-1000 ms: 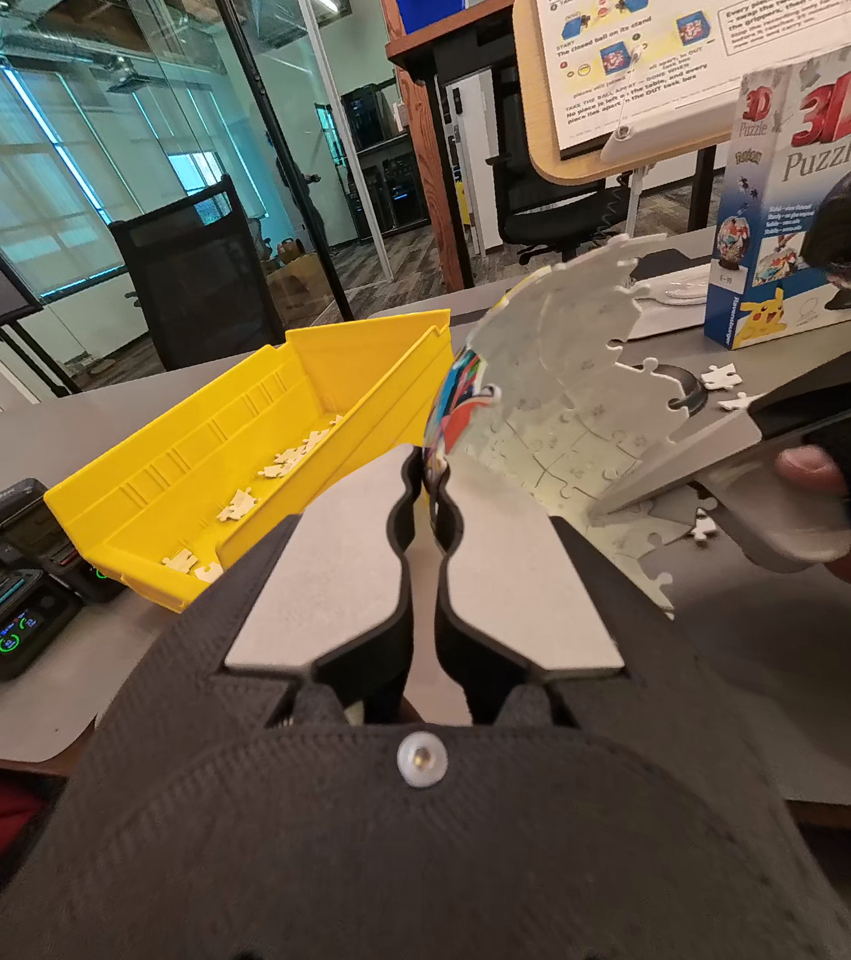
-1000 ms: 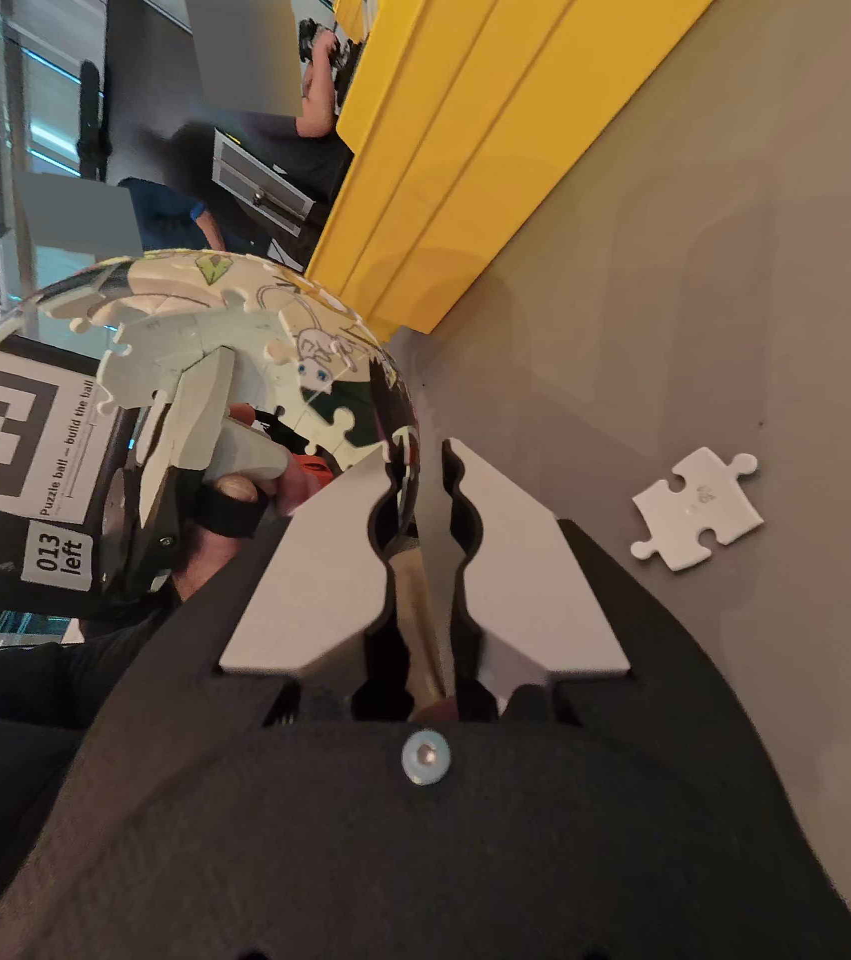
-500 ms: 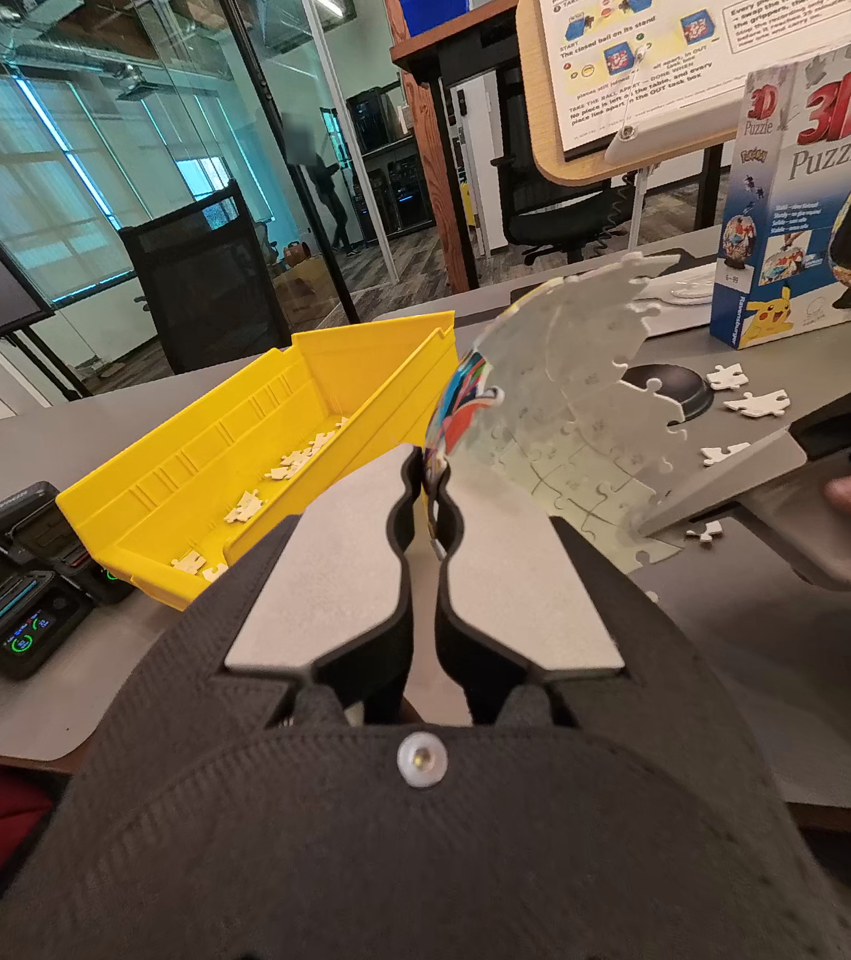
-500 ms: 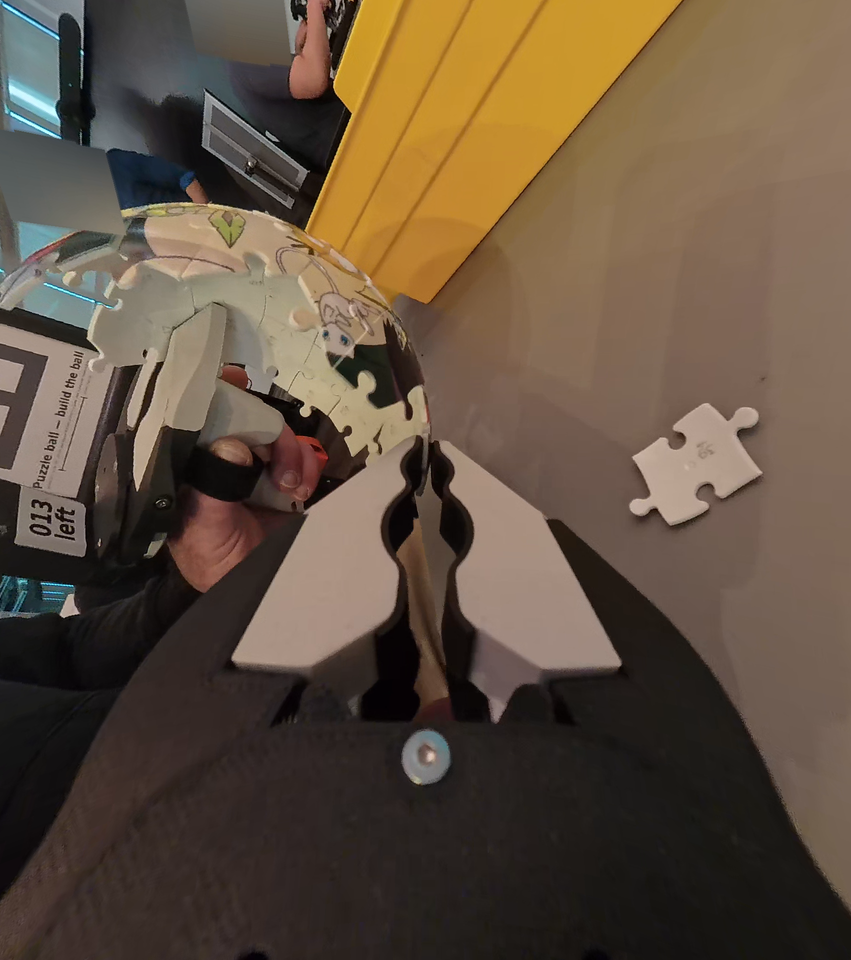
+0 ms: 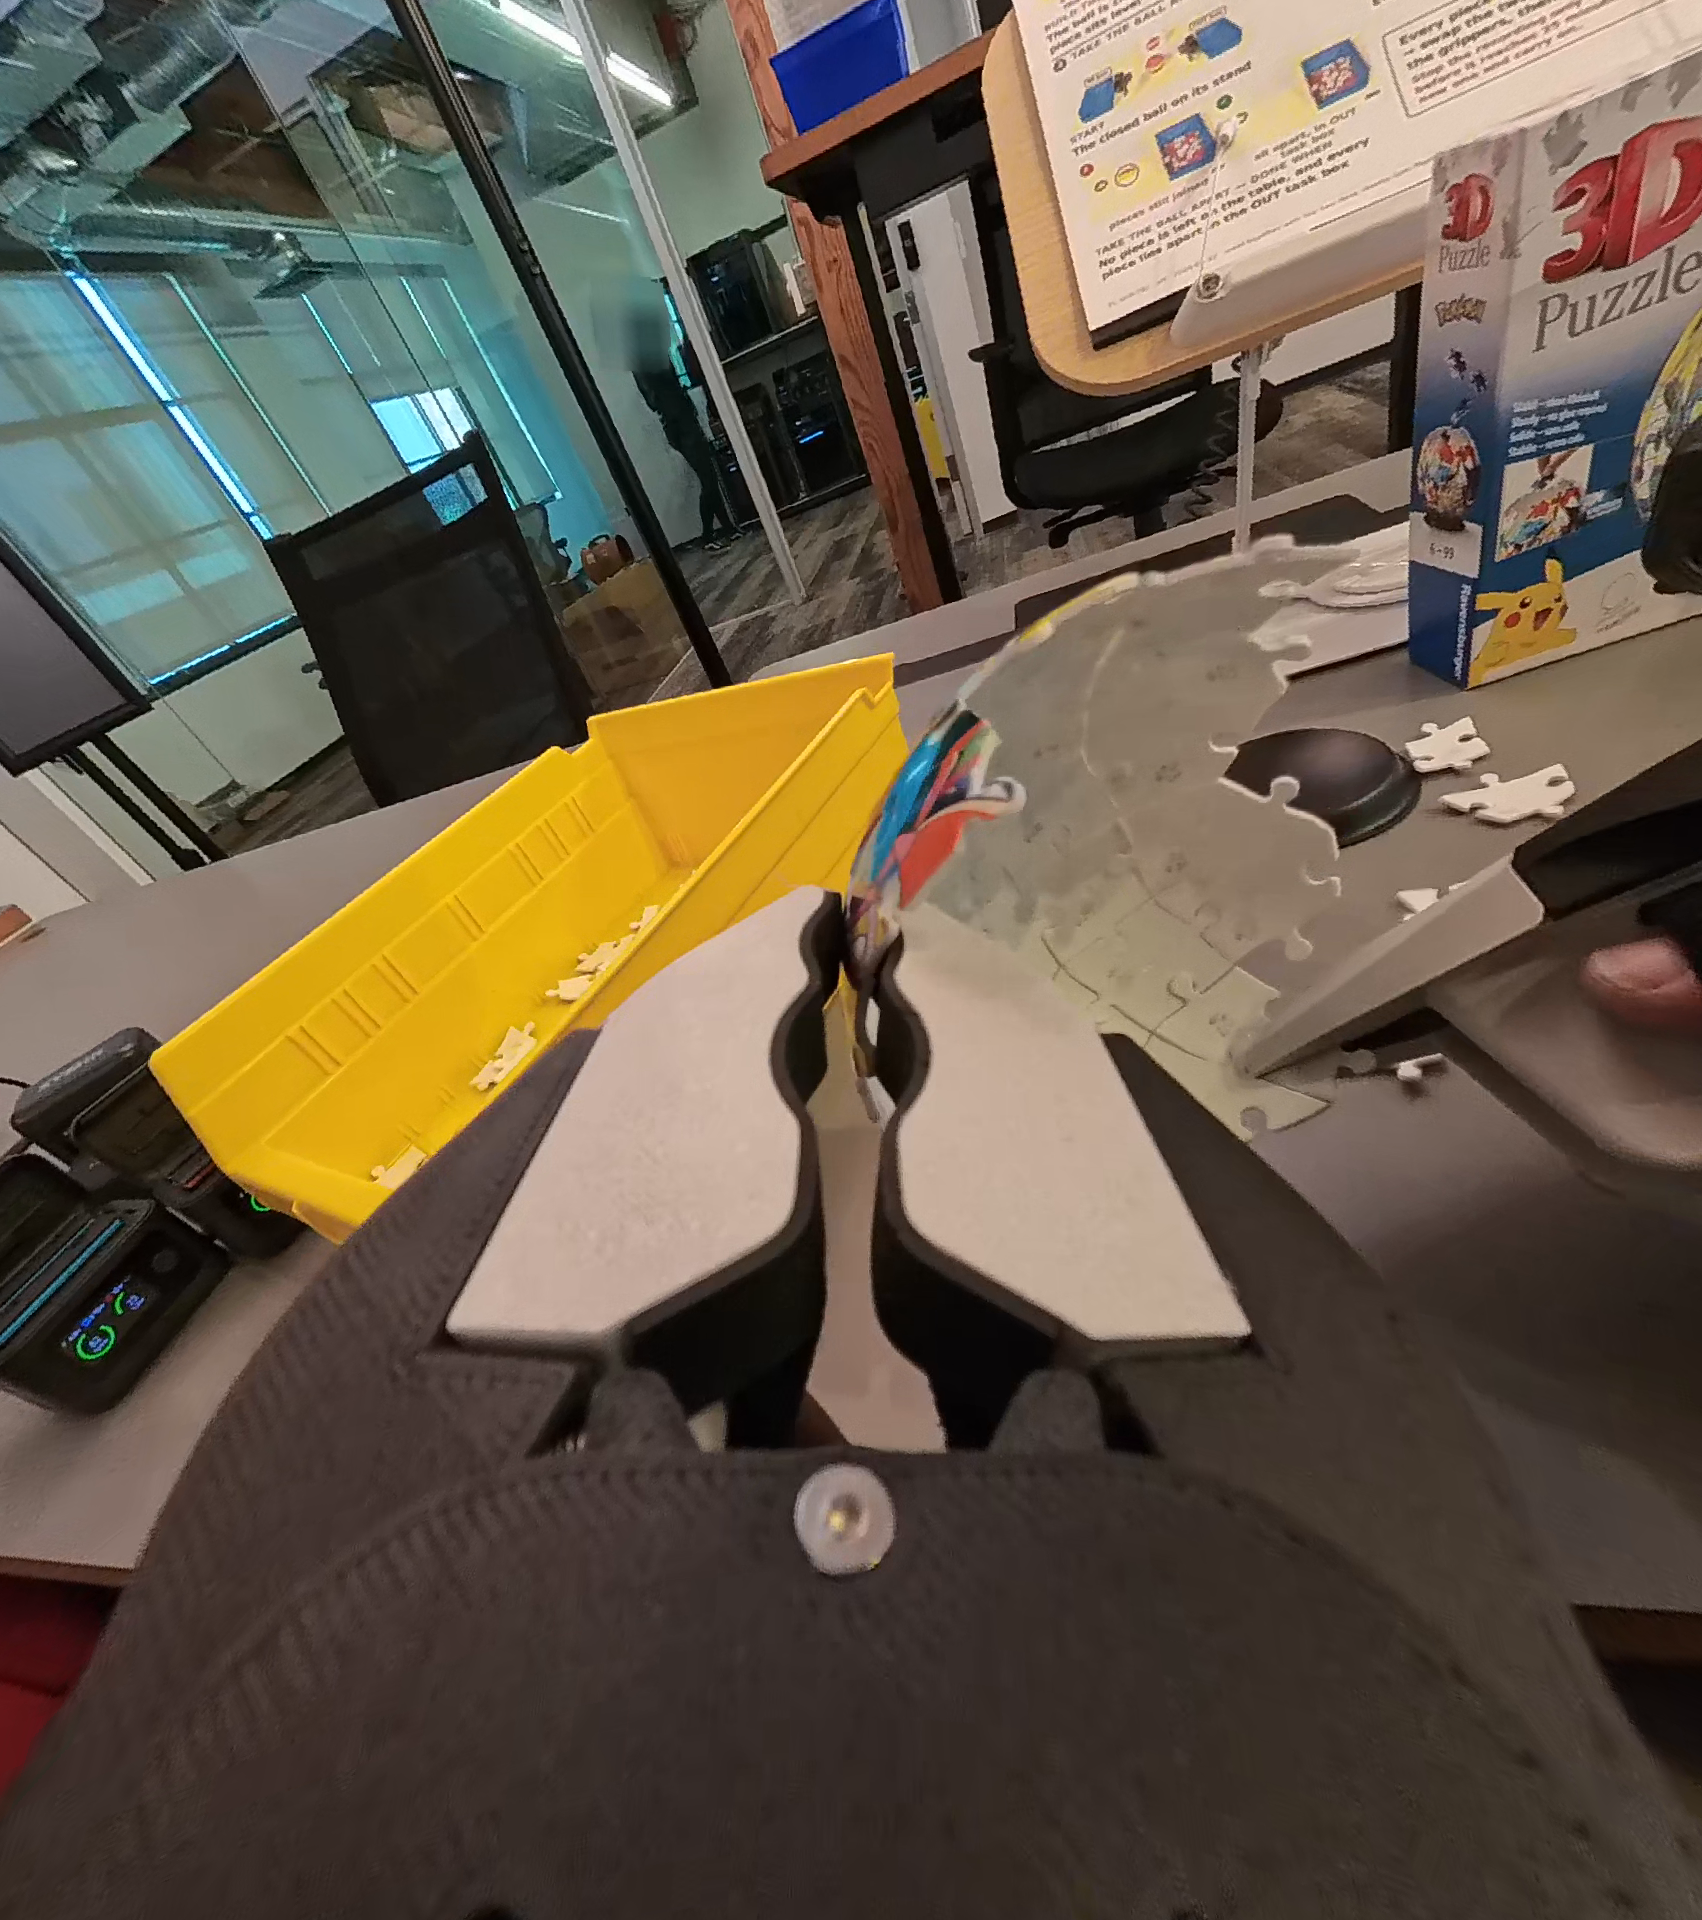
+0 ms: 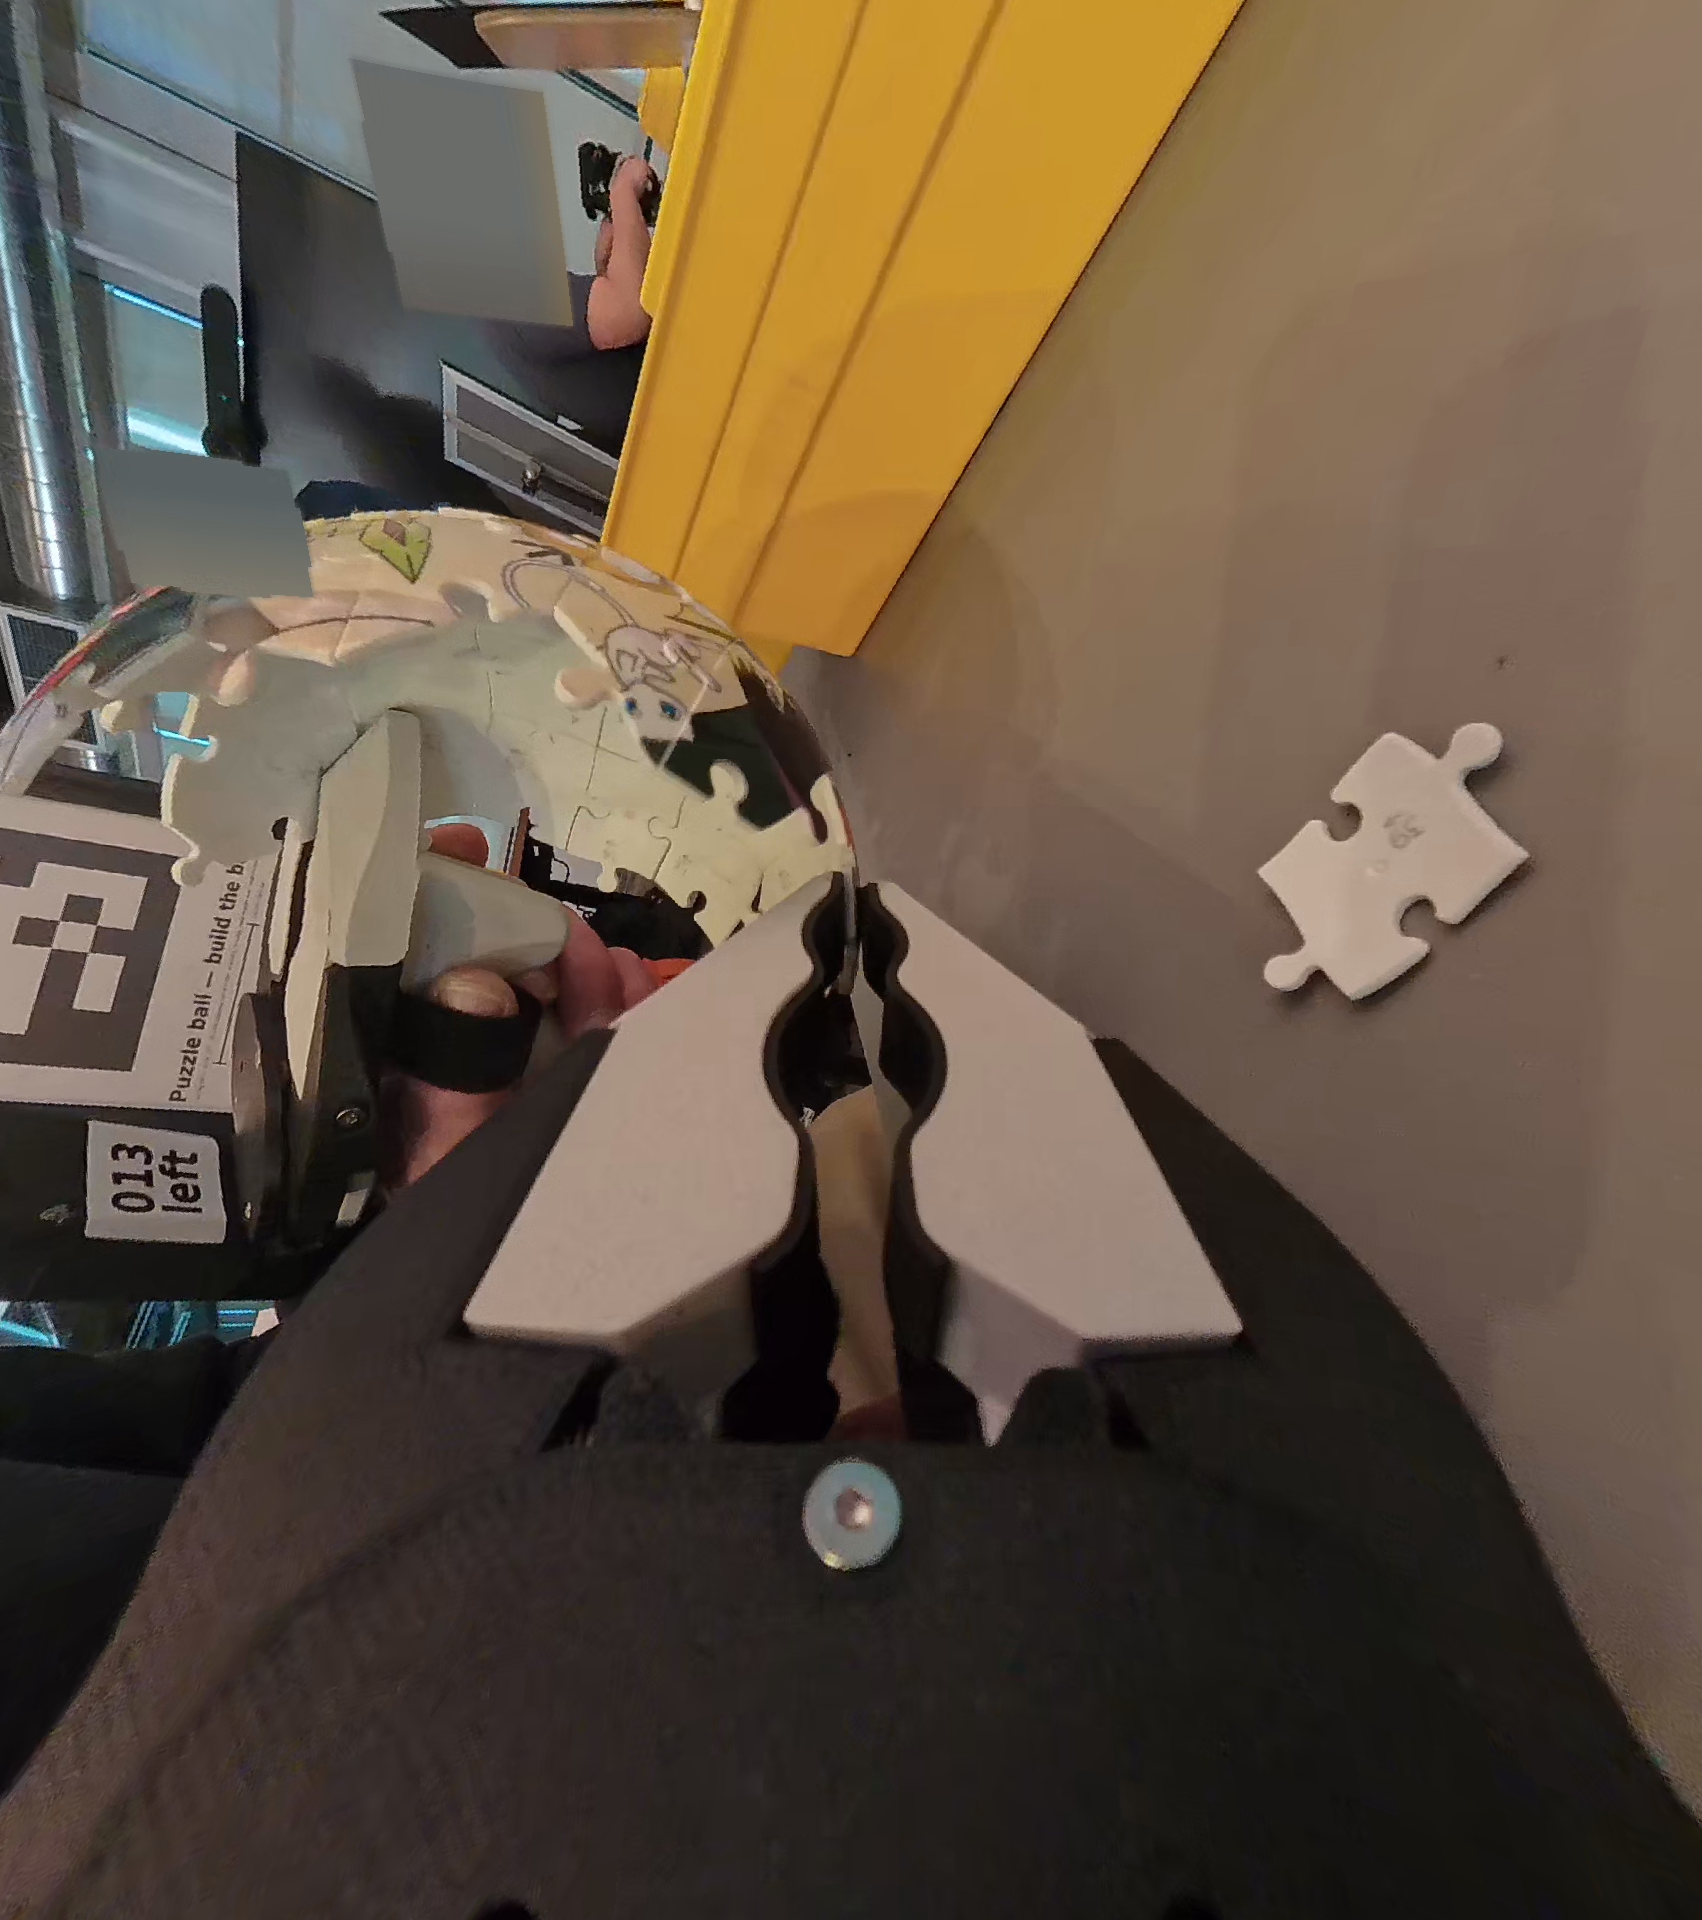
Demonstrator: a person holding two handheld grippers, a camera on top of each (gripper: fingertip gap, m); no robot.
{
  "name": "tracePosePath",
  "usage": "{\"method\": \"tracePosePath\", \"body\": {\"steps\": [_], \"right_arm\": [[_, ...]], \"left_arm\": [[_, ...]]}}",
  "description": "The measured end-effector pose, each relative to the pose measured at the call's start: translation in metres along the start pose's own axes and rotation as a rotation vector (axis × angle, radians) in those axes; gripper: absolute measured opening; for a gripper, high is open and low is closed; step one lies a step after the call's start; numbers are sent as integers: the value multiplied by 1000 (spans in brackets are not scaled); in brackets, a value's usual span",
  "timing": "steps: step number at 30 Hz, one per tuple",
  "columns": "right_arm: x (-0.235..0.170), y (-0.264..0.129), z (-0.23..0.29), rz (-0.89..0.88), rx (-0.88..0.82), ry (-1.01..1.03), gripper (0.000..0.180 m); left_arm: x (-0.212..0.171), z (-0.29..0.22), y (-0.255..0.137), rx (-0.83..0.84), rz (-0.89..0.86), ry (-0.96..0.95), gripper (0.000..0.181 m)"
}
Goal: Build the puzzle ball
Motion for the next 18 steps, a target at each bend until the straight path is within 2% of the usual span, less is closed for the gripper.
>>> {"method": "tracePosePath", "body": {"steps": [7, 10, 13, 18], "right_arm": [[-2, 2, 0, -16, 20, 25, 2], [-3, 1, 0, -12, 9, 0, 16], [-7, -1, 1, 9, 10, -22, 15], [-10, -2, 3, 17, 7, -49, 2]], "left_arm": [[0, 1, 1, 7, 1, -7, 4], [-1, 5, 2, 13, 7, -25, 3], [-1, 5, 2, 15, 7, -26, 2], [-1, 4, 2, 12, 9, -25, 2]]}}
Point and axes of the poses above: each gripper's, where its closed fingertips meet, y out along the fingers, x out of its top, z = x × y across the jaws, the point moved 1 cm from there along -y, back along the fingers, and after that the axes turned 2 degrees about -y, right-handed, at the moved point
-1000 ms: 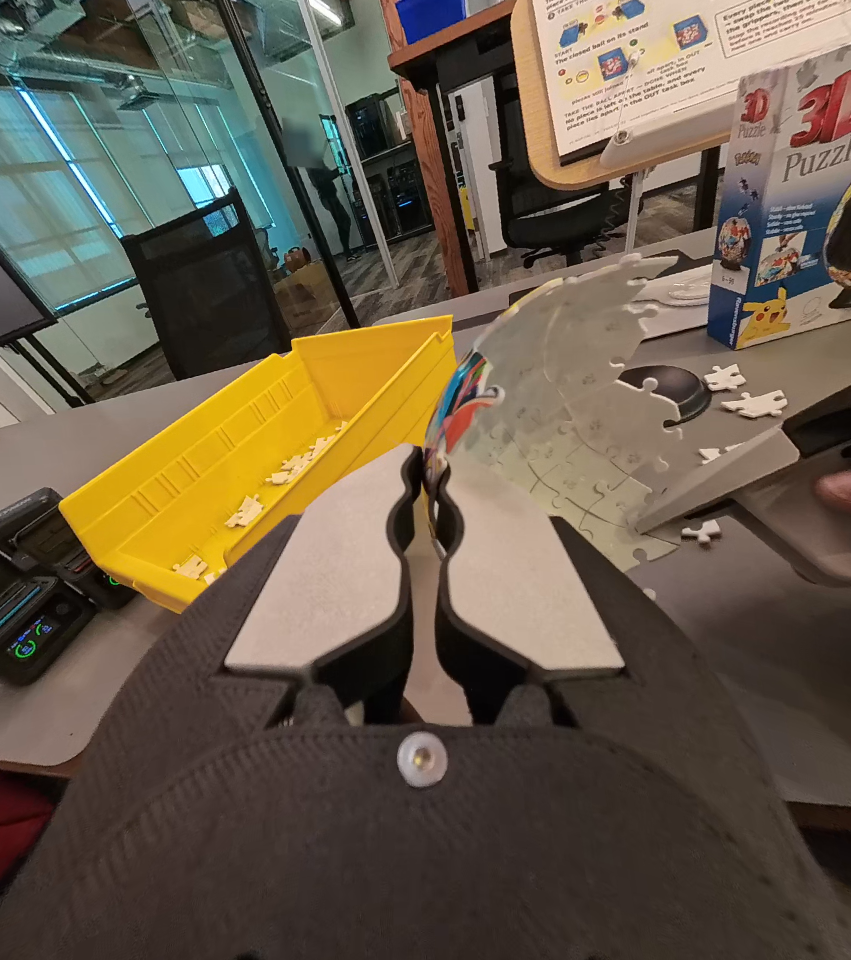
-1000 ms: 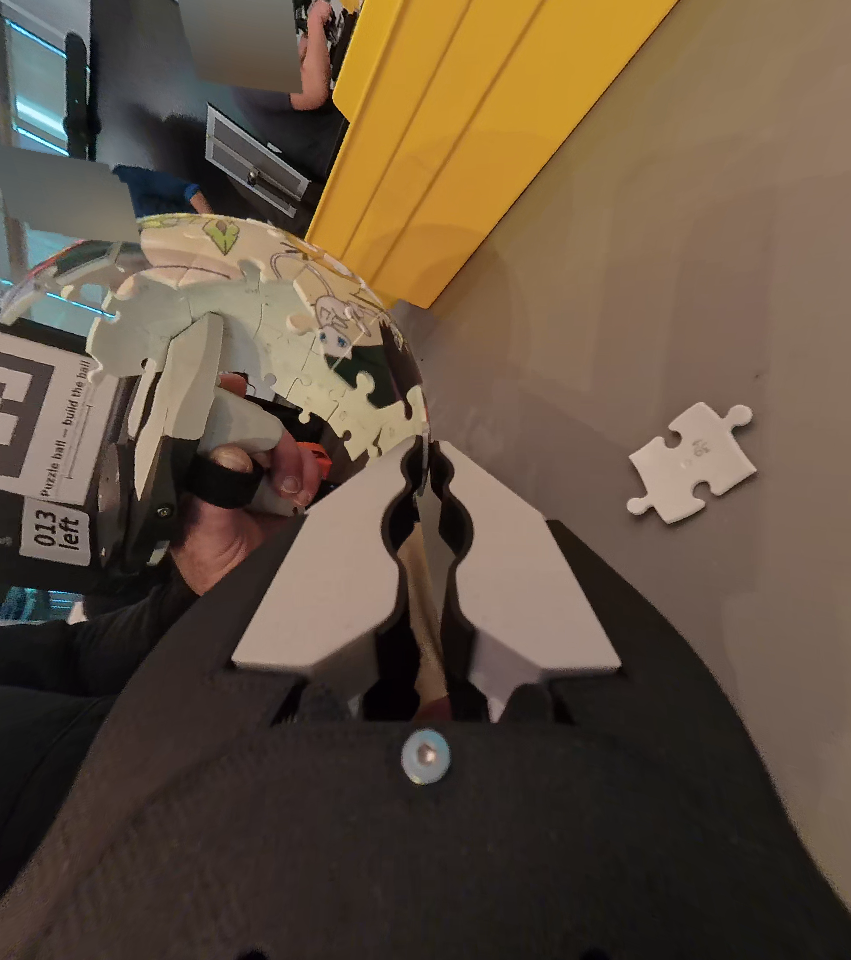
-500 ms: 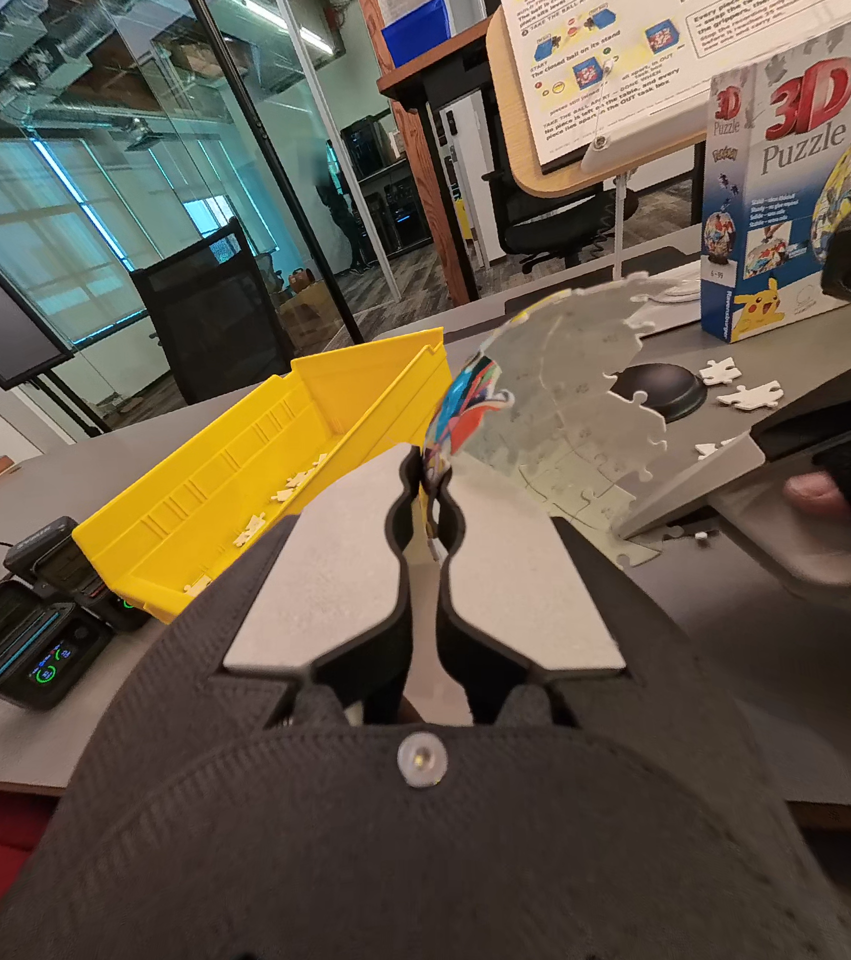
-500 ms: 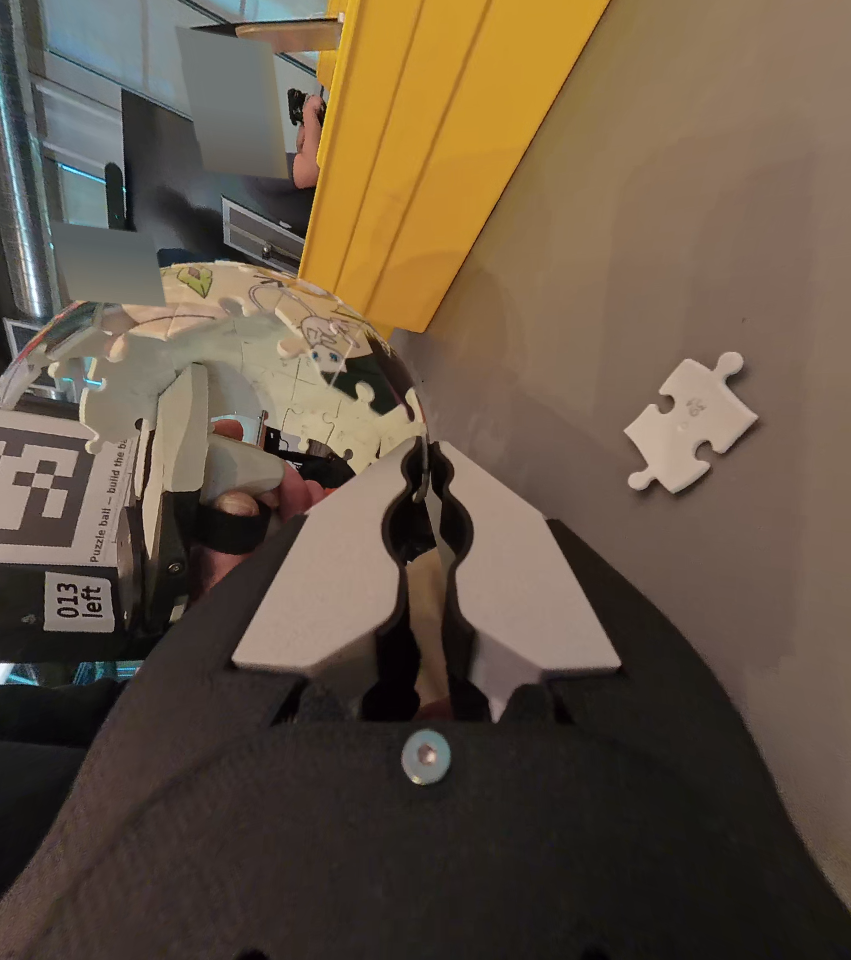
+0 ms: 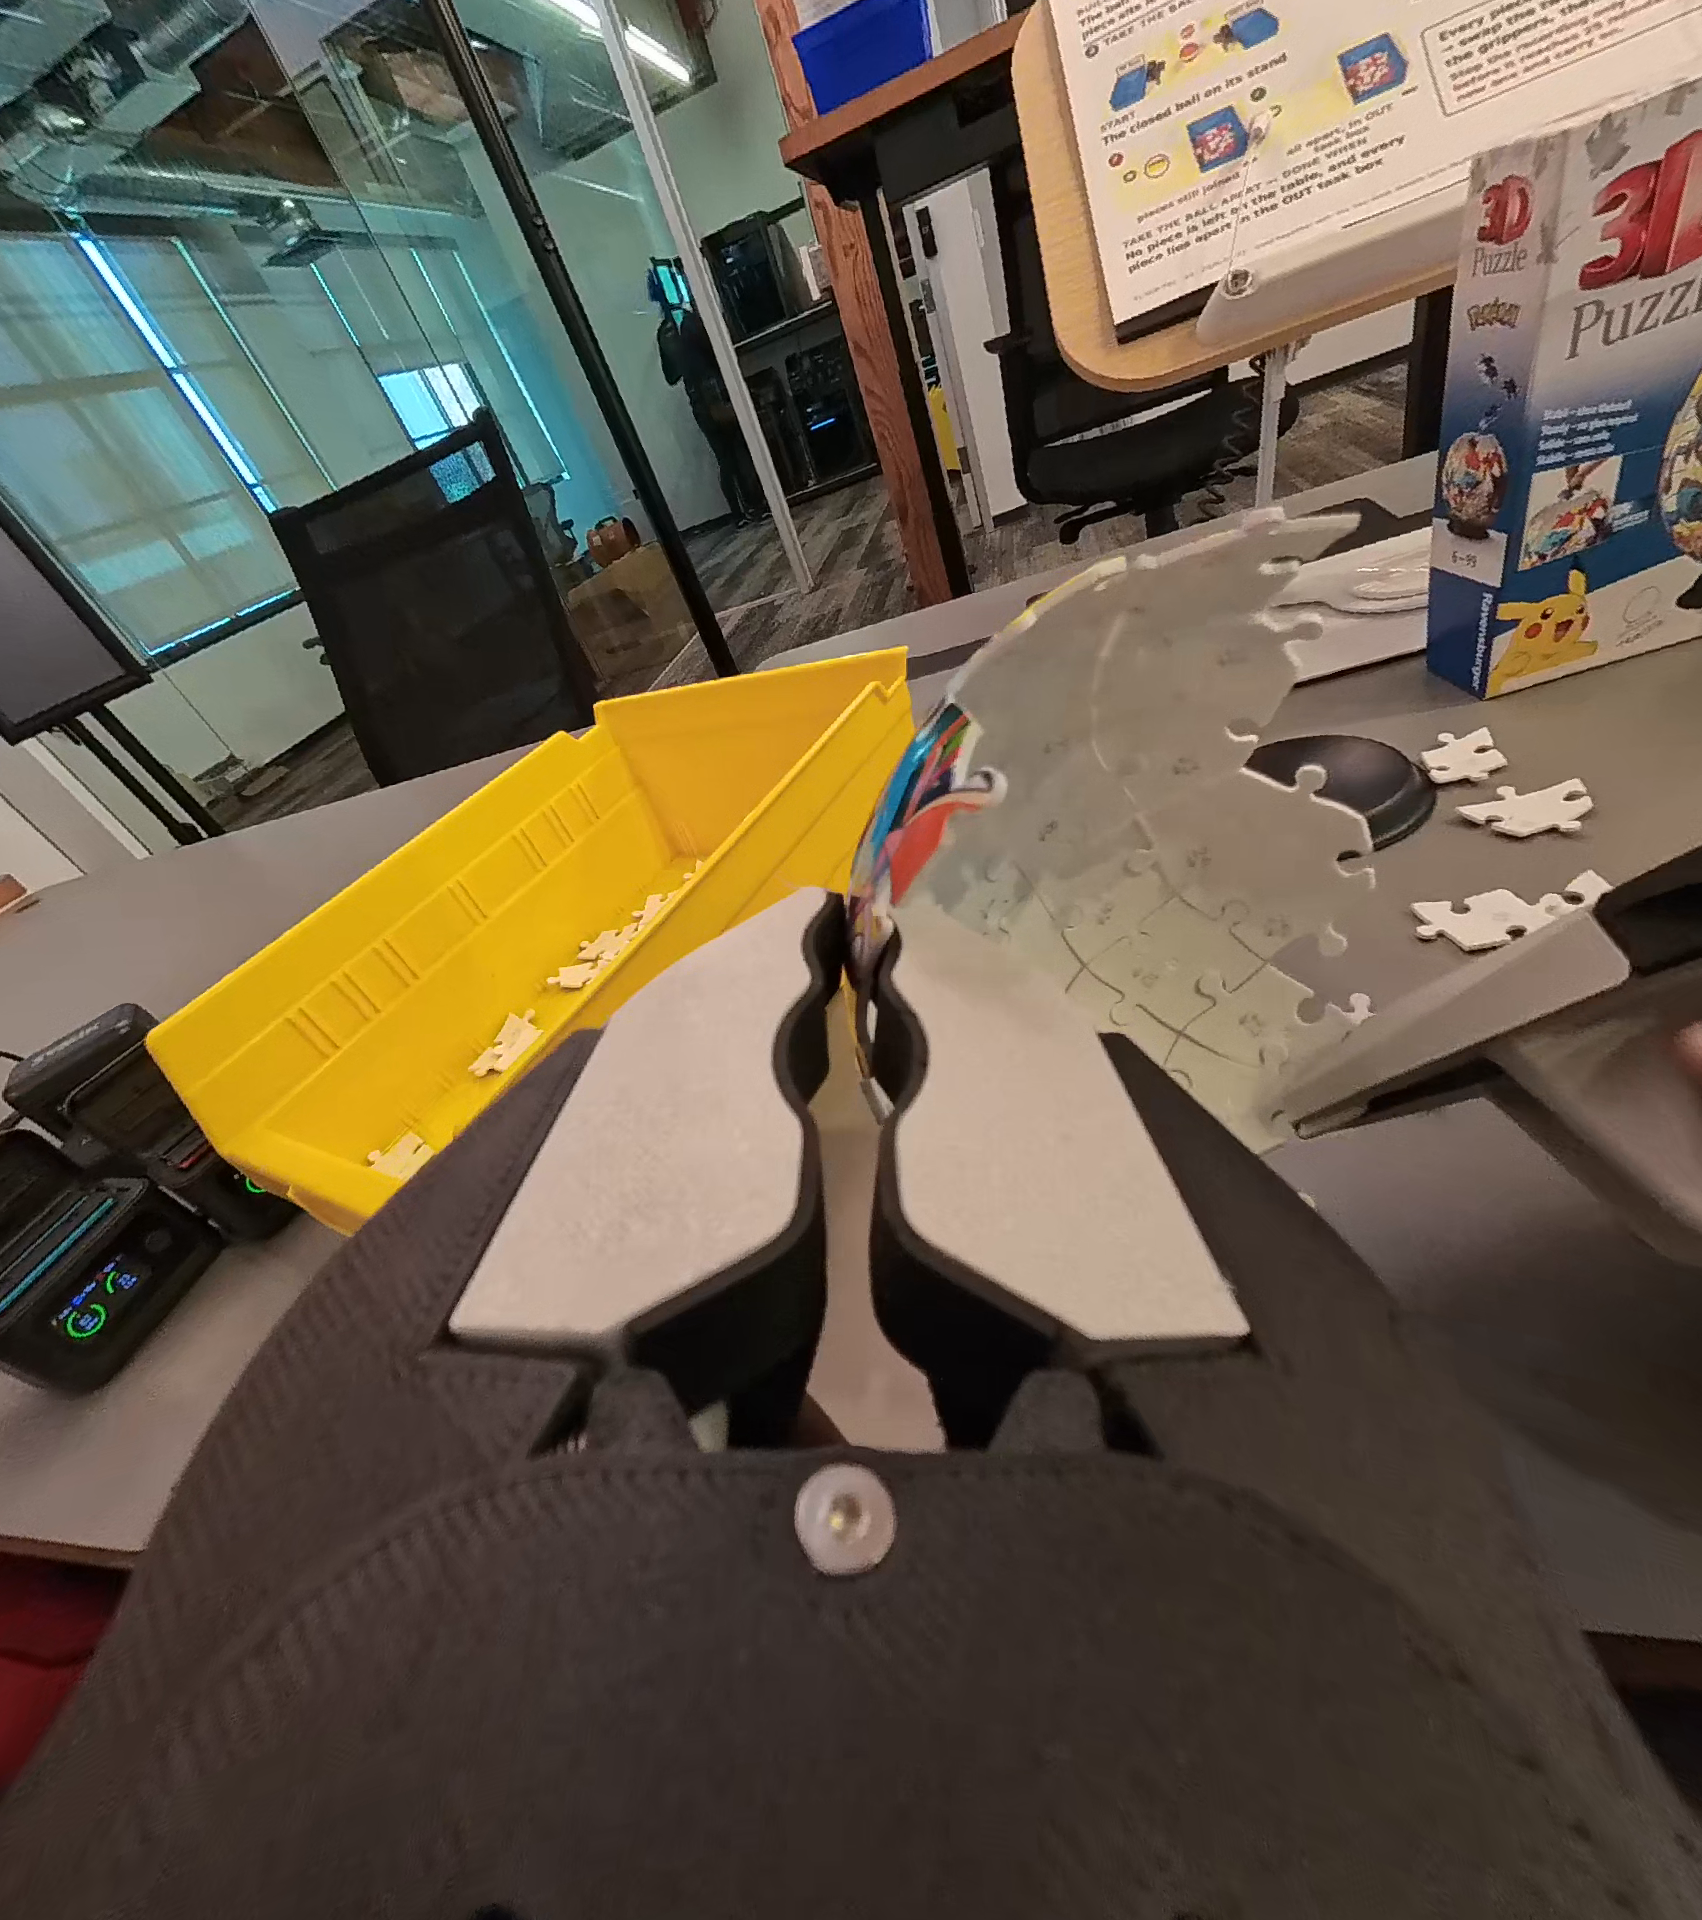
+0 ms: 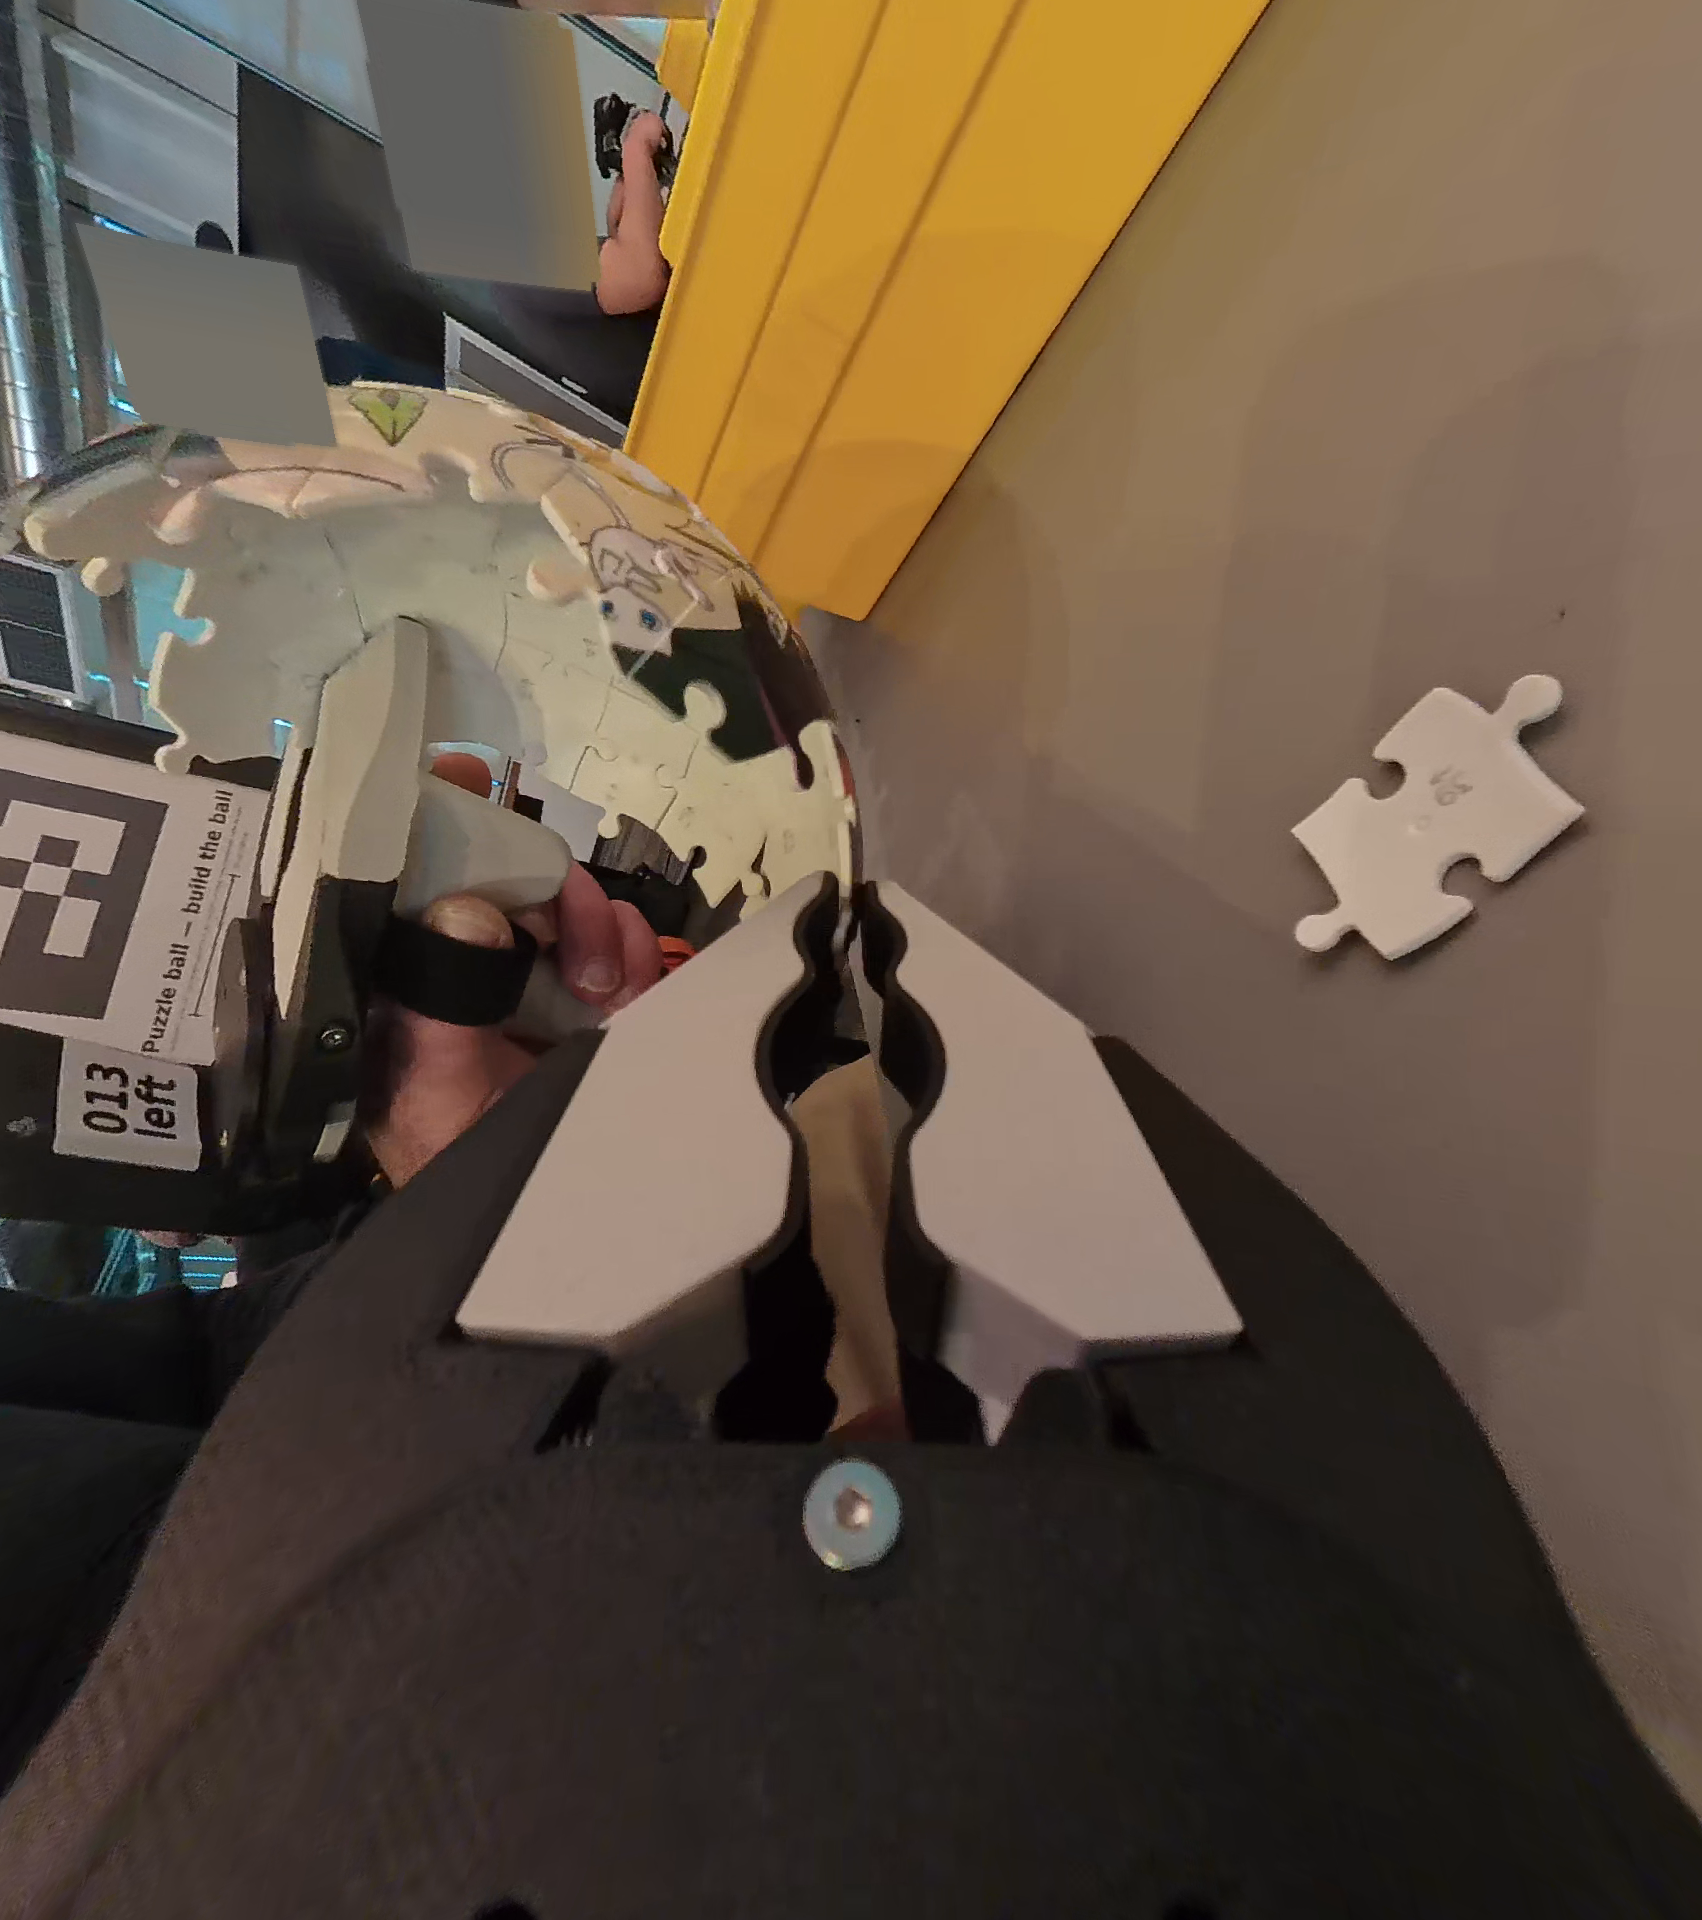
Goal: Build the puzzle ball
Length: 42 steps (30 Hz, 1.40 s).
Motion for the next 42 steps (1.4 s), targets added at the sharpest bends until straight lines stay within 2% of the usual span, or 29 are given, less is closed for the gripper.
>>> {"method": "tracePosePath", "body": {"steps": [11, 15, 19, 23, 28, 42], "right_arm": [[4, 2, 0, -31, -14, -17, 1], [6, -1, 5, -49, 23, -13, 25], [-3, 2, 12, -15, 91, 16, 29], [-9, 12, 20, 0, 134, 37, 22], [-5, 13, 21, -38, 166, 78, 4], [1, 10, 23, -84, 245, 173, 1]], "left_arm": [[0, 1, 1, 4, 0, -18, 3], [-2, 12, 5, 21, 12, -91, 2], [0, 18, 10, 27, 10, -154, 2], [5, 12, 14, 11, -3, -158, 2], [13, 1, 16, -15, -28, -134, 2], [15, 0, 16, -20, -61, -140, 2]]}}
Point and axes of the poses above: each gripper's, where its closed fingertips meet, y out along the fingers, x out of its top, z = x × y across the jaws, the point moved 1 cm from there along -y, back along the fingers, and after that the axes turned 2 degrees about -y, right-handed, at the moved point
